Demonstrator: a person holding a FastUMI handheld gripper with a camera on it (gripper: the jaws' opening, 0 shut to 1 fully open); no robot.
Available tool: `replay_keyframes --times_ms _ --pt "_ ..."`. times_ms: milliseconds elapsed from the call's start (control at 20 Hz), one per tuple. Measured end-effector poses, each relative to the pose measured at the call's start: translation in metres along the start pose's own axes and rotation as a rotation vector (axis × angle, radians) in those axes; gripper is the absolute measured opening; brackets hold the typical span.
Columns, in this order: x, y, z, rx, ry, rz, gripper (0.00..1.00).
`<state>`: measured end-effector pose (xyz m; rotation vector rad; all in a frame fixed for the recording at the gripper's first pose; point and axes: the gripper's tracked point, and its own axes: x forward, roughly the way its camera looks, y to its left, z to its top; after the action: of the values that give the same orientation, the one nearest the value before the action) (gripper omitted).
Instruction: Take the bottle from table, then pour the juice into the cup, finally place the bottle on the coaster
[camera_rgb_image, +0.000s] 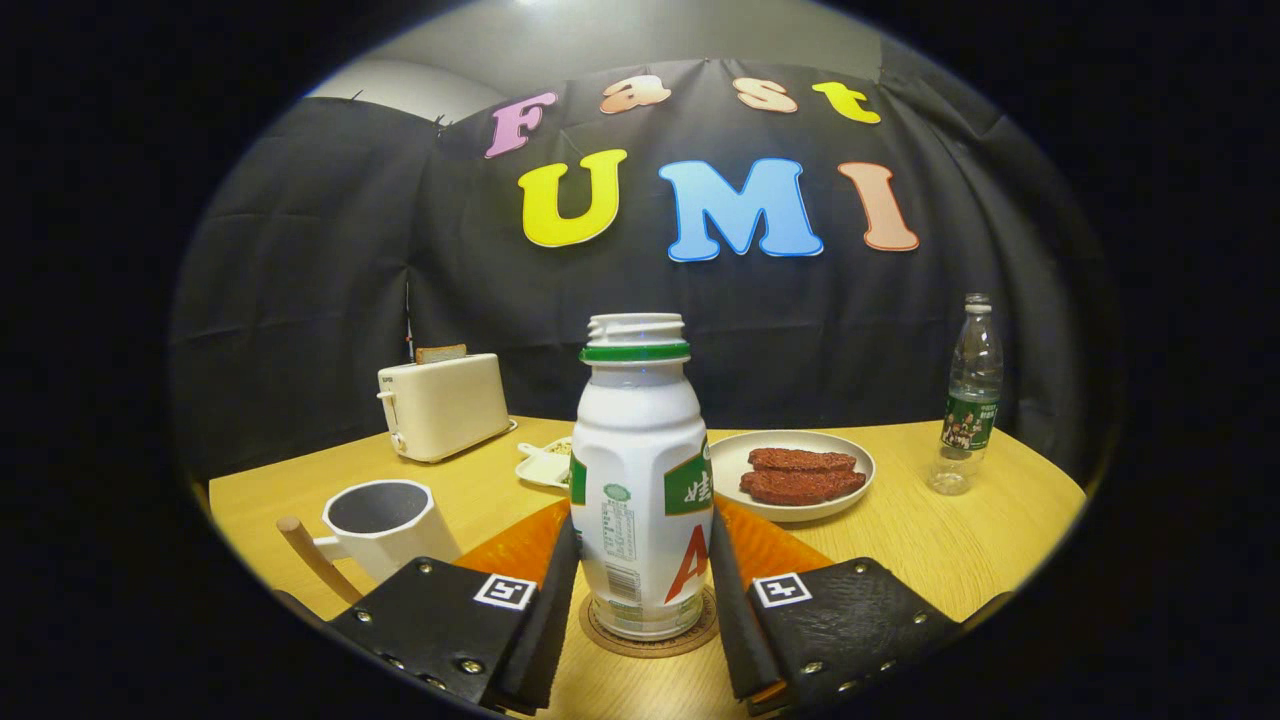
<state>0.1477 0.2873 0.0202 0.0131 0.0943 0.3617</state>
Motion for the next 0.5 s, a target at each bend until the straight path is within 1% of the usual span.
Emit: replay_keyframes --times_ms 150,250,300,400,500 --pt "0.001 0.0 -0.002 -0.017 -0.005 -0.015 0.68" --pt "0.003 -0.001 -0.011 -0.007 0.026 -0.022 0.71" --pt "0.003 0.001 -0.013 0.005 0.032 -0.014 0.73" --pt "0.0 0.0 -0.011 0.013 0.015 -0.026 0.83" --pt "-0.002 -0.001 -0.012 0.021 0.017 -0.029 0.84"
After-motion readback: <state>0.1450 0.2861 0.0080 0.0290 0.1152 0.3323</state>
